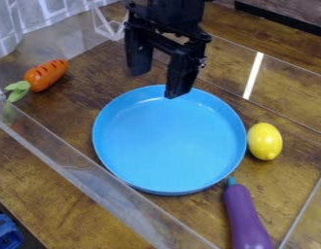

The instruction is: Move the carrot to the left side

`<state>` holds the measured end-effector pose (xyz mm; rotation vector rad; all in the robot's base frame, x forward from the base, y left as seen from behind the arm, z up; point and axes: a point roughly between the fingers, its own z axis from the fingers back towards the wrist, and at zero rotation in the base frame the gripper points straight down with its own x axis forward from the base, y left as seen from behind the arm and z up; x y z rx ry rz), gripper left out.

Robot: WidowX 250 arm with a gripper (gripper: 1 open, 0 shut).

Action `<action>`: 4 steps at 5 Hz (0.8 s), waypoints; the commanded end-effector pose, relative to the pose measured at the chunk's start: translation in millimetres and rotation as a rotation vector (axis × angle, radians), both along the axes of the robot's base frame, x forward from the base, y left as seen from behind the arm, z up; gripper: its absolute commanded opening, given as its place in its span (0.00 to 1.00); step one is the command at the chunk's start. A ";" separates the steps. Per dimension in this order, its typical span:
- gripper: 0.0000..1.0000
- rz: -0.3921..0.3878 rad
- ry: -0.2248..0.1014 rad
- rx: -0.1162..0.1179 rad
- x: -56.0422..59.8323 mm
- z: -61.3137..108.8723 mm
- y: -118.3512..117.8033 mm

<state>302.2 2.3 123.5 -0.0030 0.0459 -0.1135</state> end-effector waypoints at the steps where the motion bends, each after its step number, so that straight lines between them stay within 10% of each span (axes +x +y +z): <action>1: 1.00 0.019 -0.056 0.001 7.7 16.2 7.3; 4: 1.00 0.027 -0.056 0.009 7.9 17.5 8.4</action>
